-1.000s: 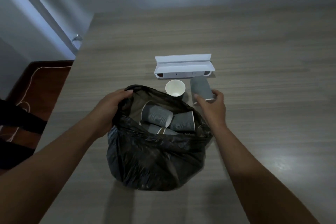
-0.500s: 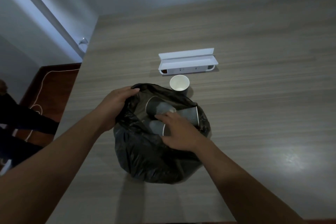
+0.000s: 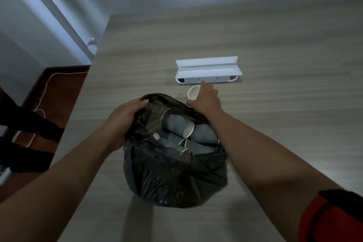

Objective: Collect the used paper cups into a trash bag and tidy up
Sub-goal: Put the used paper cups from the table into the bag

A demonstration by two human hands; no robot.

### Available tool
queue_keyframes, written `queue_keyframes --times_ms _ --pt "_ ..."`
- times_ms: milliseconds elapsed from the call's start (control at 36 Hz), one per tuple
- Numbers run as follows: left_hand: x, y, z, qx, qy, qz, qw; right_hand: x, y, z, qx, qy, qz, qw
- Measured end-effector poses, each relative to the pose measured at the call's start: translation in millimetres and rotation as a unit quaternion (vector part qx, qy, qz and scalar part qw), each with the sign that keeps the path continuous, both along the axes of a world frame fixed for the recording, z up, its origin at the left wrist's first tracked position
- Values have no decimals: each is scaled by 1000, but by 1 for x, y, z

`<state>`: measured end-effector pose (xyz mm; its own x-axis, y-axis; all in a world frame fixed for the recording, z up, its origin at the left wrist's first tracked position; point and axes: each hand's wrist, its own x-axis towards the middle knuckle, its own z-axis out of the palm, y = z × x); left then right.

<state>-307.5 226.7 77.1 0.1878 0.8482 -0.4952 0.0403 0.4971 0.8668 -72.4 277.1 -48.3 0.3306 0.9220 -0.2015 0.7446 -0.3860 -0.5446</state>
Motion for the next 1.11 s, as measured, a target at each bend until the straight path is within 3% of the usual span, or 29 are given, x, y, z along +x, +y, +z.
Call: queue_keyframes --times_ms 139,194,333,444,500,583,722,889,944,1028,1111 --pt "-1 4 -4 -3 -2 23 1000 1 3 -8 31 0 -31 999" --pt "-2 6 -4 -5 -2 32 999 2 0 -1 59 42 -83 994" --pt "1 5 -1 -20 -22 50 998 8 -40 30 173 270 -195 927" --pt "1 8 5 -30 -12 47 998 -2 -91 54 207 477 -168 837" --pt "3 10 7 -35 -2 35 999 -14 -110 58 201 516 -121 823" --pt "6 10 12 -32 1 24 999 -32 -123 55 170 477 -63 860" --pt "14 7 20 -20 4 4 1000 -64 -118 43 129 305 21 943" --pt "15 0 20 -12 -19 4 1000 -64 -122 38 103 186 176 961" --pt "13 -2 20 -9 -30 11 999 -49 -127 37 141 213 133 958" --pt "10 -1 20 -2 -41 23 999 -16 -129 28 170 178 -38 968" --pt "6 -2 18 -1 -52 24 998 15 -124 14 8 149 -209 967"
